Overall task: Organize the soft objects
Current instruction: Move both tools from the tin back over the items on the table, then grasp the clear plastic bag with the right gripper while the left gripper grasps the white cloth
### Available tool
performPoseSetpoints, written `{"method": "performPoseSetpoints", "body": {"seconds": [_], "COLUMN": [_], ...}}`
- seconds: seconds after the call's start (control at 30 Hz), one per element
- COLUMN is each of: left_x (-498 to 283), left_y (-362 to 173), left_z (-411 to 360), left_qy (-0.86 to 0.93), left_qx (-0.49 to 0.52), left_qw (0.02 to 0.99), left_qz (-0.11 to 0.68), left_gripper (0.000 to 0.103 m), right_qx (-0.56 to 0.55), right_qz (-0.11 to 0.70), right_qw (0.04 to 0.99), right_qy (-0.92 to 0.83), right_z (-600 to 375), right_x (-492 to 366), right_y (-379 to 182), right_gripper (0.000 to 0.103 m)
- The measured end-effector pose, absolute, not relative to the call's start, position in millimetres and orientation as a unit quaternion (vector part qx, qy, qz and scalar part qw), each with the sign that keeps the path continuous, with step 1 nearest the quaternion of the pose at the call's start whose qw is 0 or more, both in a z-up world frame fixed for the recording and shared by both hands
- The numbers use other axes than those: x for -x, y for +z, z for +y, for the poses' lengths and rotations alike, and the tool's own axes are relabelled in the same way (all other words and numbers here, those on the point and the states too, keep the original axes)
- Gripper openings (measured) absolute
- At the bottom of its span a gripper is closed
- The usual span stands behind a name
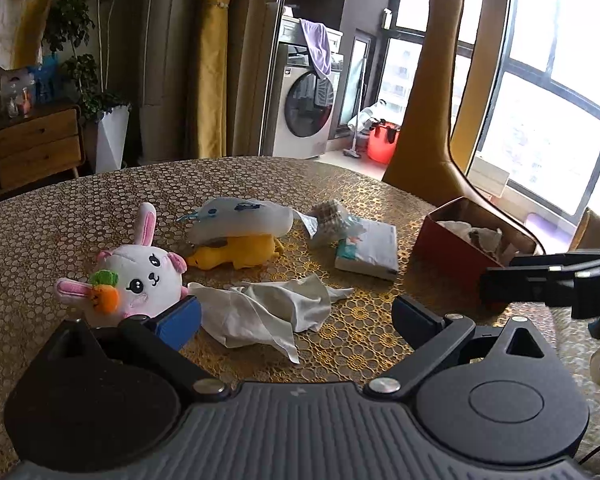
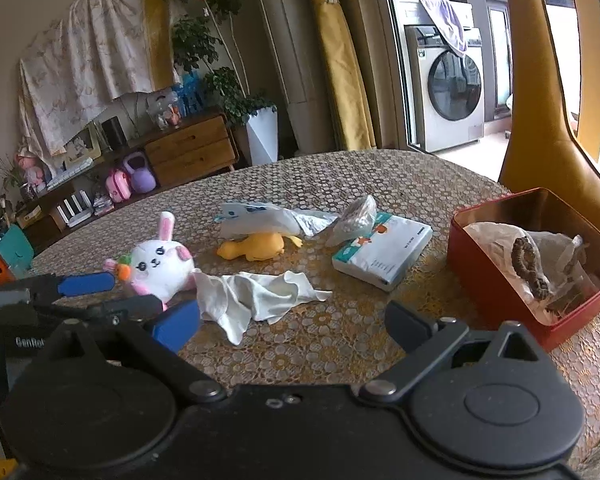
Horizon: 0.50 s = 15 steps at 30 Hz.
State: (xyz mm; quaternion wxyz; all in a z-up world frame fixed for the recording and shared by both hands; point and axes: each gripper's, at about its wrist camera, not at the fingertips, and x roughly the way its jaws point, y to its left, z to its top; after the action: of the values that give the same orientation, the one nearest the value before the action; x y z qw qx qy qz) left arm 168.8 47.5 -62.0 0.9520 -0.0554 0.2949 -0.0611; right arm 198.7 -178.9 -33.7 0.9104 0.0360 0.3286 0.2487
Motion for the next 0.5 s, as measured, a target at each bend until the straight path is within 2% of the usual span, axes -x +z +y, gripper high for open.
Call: {"method": "performPoseSetpoints", "body": {"seconds": [0.5], "left_x": [-229], "left_y": [-109], "left_z": [34], "left_qy": [0.005], "left_qx": [0.057], "left_qw": [0.939], "left_qz": [0.338], "left_gripper": [0.102], "right_qx": [0.004], "right_qz": [0.349], "right_qw": [0.909], "right_qy": [0.229], "right_z": [-163], "right_x": [-283], "right_y": [-45], "right_gripper": [0.099]}}
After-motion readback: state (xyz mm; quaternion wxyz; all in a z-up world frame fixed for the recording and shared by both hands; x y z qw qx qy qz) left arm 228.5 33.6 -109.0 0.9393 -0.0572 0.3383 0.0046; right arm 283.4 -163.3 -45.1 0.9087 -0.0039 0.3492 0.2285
